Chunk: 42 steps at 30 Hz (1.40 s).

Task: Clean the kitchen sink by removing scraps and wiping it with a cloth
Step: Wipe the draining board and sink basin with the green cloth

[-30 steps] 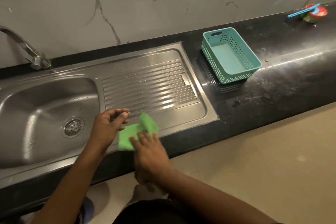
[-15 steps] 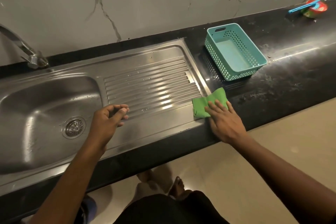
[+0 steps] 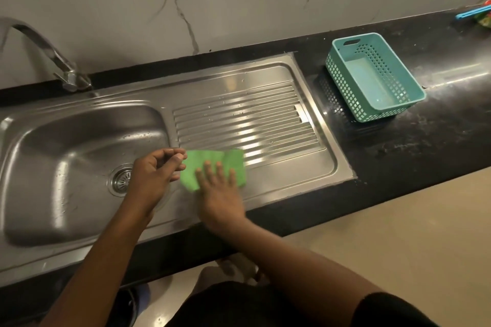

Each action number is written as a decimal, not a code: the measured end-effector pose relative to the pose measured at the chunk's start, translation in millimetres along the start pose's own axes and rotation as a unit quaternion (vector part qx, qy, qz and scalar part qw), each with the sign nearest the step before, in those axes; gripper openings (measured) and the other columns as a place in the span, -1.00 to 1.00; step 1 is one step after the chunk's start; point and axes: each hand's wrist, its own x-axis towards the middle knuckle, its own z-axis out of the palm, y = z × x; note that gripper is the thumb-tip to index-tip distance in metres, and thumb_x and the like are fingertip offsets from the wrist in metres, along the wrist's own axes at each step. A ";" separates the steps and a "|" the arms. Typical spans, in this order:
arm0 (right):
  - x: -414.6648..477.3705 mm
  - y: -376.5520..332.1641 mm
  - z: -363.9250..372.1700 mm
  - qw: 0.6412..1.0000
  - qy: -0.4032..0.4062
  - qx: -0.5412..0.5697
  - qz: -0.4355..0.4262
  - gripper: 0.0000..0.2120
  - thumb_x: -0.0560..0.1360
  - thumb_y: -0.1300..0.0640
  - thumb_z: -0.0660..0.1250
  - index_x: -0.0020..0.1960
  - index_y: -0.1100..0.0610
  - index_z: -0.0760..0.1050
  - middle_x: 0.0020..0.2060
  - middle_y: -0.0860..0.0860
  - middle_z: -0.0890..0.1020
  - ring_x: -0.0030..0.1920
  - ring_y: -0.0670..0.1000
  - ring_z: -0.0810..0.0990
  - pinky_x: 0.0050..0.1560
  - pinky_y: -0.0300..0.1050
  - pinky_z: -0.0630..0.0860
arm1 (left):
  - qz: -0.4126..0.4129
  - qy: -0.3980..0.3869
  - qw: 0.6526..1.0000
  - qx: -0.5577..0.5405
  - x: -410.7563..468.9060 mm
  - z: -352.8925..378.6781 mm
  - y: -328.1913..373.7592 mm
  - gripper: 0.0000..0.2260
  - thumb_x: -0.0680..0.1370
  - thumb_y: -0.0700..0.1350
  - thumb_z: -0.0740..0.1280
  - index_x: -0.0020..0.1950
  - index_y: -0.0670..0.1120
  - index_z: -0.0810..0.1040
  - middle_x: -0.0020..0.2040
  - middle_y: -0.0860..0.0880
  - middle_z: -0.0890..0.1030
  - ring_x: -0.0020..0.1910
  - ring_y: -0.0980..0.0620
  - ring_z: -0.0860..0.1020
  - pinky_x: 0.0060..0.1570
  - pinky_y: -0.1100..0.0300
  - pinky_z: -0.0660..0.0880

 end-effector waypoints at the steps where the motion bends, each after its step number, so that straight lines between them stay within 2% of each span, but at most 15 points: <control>1: 4.3 -19.8 5.3 0.999 -0.016 -0.003 -0.028 -0.36 0.69 -0.04 0.09 0.70 0.05 -0.02 0.70 0.10 -0.08 0.68 0.20 -0.19 0.62 0.28 -0.28 | 0.001 0.001 1.000 -0.001 2.3 -1.3 1.3 -0.86 0.68 -0.24 0.34 0.16 -0.13 0.69 0.13 -0.17 0.74 0.07 -0.15 0.69 0.13 -0.07 0.61; 4: 13.2 -27.1 3.5 0.997 -0.027 -0.013 -0.071 -0.38 0.69 -0.05 0.11 0.69 0.06 0.06 0.69 0.09 0.01 0.69 0.18 -0.10 0.64 0.25 -0.21 | 0.003 -0.001 1.000 0.002 8.6 -5.7 1.9 -0.86 0.67 -0.22 0.35 0.14 -0.09 0.69 0.09 -0.09 0.76 0.07 -0.13 0.71 0.09 -0.03 0.63; 6: 10.8 2.7 -7.6 0.990 -0.026 -0.047 -0.130 -0.41 0.68 -0.04 0.15 0.68 -0.01 0.12 0.69 0.03 0.09 0.68 0.11 0.01 0.64 0.17 -0.11 | -0.002 -0.003 1.000 0.003 11.8 -6.0 -0.2 -0.87 0.67 -0.21 0.36 0.14 -0.09 0.69 0.09 -0.10 0.76 0.07 -0.13 0.71 0.16 -0.13 0.61; 8: 2.6 42.2 -23.7 0.988 -0.017 -0.058 -0.142 -0.45 0.70 -0.06 0.15 0.67 -0.09 0.15 0.67 -0.05 0.14 0.68 0.05 0.07 0.65 0.09 -0.02 | -0.006 -0.008 1.000 0.007 13.6 -5.3 -2.3 -0.87 0.67 -0.20 0.36 0.15 -0.10 0.70 0.09 -0.09 0.76 0.07 -0.13 0.71 0.20 -0.17 0.60; 11: -15.0 108.6 -55.5 0.997 0.023 -0.039 -0.063 -0.47 0.72 -0.04 0.13 0.67 -0.07 0.17 0.66 -0.07 0.18 0.67 0.02 0.11 0.64 0.01 0.05 | -0.010 -0.020 1.000 0.009 15.5 -5.3 -4.2 -0.85 0.67 -0.19 0.36 0.19 -0.13 0.70 0.10 -0.05 0.76 0.13 -0.16 0.72 0.22 -0.16 0.60; 17: -28.0 204.1 -107.8 0.993 0.061 -0.043 0.094 -0.48 0.75 -0.02 0.06 0.68 -0.01 0.12 0.67 0.02 0.15 0.67 0.06 0.11 0.65 -0.03 0.01 | -0.017 -0.028 0.999 0.000 12.6 -10.2 -8.1 -0.82 0.67 -0.20 0.36 0.23 -0.15 0.69 0.13 -0.10 0.75 0.17 -0.20 0.70 0.25 -0.17 0.60; 20: -9.5 196.4 -104.4 0.982 0.077 -0.015 0.170 -0.46 0.75 -0.05 -0.01 0.70 0.02 0.05 0.68 0.08 0.06 0.68 0.13 0.02 0.67 0.12 0.00 | -0.021 -0.026 0.999 -0.003 11.7 -15.7 -11.5 -0.83 0.67 -0.20 0.36 0.21 -0.14 0.70 0.12 -0.10 0.76 0.16 -0.20 0.71 0.27 -0.19 0.59; 23: 4.8 147.8 -71.9 0.970 0.111 0.028 0.216 -0.43 0.73 -0.08 -0.05 0.70 0.01 -0.04 0.69 0.12 -0.05 0.68 0.20 -0.11 0.66 0.24 -0.07 | -0.021 -0.025 0.999 -0.002 11.8 -20.4 -14.1 -0.85 0.67 -0.19 0.37 0.17 -0.11 0.71 0.10 -0.07 0.77 0.13 -0.15 0.72 0.23 -0.15 0.61; 27: 13.7 57.9 -24.1 0.982 0.098 0.043 0.157 -0.40 0.71 -0.09 -0.08 0.71 0.04 -0.08 0.68 0.15 -0.13 0.67 0.20 -0.23 0.65 0.22 -0.21 | -0.015 -0.019 1.000 -0.005 18.9 -24.1 -14.5 -0.87 0.66 -0.18 0.38 0.12 -0.04 0.72 0.06 -0.03 0.78 0.03 -0.02 0.74 0.13 -0.03 0.64; 30: 24.5 1.4 -4.2 0.994 0.051 0.032 0.090 -0.37 0.69 -0.05 0.01 0.70 0.10 -0.03 0.68 0.19 -0.07 0.68 0.20 -0.16 0.64 0.21 -0.25 | -0.006 -0.015 1.000 -0.007 26.2 -23.9 -13.4 -0.85 0.66 -0.19 0.38 0.06 0.02 0.72 0.02 0.00 0.79 0.01 -0.01 0.74 0.04 0.06 0.65; 33: 31.7 -30.6 6.7 1.000 0.011 0.005 0.012 -0.37 0.67 -0.07 0.02 0.69 0.10 0.03 0.68 0.19 -0.02 0.68 0.21 -0.06 0.62 0.21 -0.20 | -0.001 -0.013 1.000 -0.004 32.1 -25.6 -12.9 -0.87 0.65 -0.17 0.39 0.06 0.02 0.72 0.03 -0.04 0.79 0.02 -0.03 0.75 0.06 0.03 0.65; 35: 31.9 -20.0 2.4 0.999 0.007 -0.008 -0.042 -0.40 0.68 -0.07 0.04 0.68 0.06 0.08 0.68 0.15 0.04 0.68 0.18 0.00 0.64 0.21 -0.10 | 0.003 -0.012 1.000 -0.002 34.5 -26.9 -12.0 -0.87 0.65 -0.15 0.40 0.06 0.03 0.73 0.02 -0.01 0.80 0.01 0.01 0.76 0.06 0.02 0.65; 38: 24.0 35.3 -17.4 0.988 0.004 -0.068 -0.140 -0.45 0.70 -0.09 0.11 0.67 -0.08 0.13 0.68 0.02 0.13 0.67 0.07 0.09 0.63 0.10 0.05 | 0.003 -0.016 1.000 0.002 35.2 -25.3 -11.0 -0.87 0.66 -0.16 0.39 0.08 0.02 0.73 0.02 0.01 0.80 0.00 0.01 0.76 0.08 0.00 0.65; 40: 17.4 78.2 -36.2 0.988 0.019 -0.091 -0.121 -0.46 0.72 -0.11 0.07 0.68 -0.11 0.12 0.68 -0.03 0.12 0.67 0.02 0.09 0.64 0.07 0.07 | -0.003 -0.017 1.000 -0.002 34.7 -22.9 -9.7 -0.87 0.66 -0.17 0.38 0.13 -0.03 0.72 0.04 -0.03 0.79 0.06 -0.07 0.75 0.13 -0.05 0.64; 42: 10.9 120.3 -54.6 0.994 0.044 -0.081 -0.065 -0.47 0.73 -0.10 0.05 0.68 -0.10 0.11 0.68 -0.03 0.12 0.68 0.02 0.07 0.63 0.10 0.10 | -0.004 -0.019 1.000 -0.004 34.1 -21.2 -7.8 -0.85 0.67 -0.18 0.38 0.18 -0.08 0.72 0.08 -0.07 0.78 0.10 -0.12 0.73 0.17 -0.09 0.63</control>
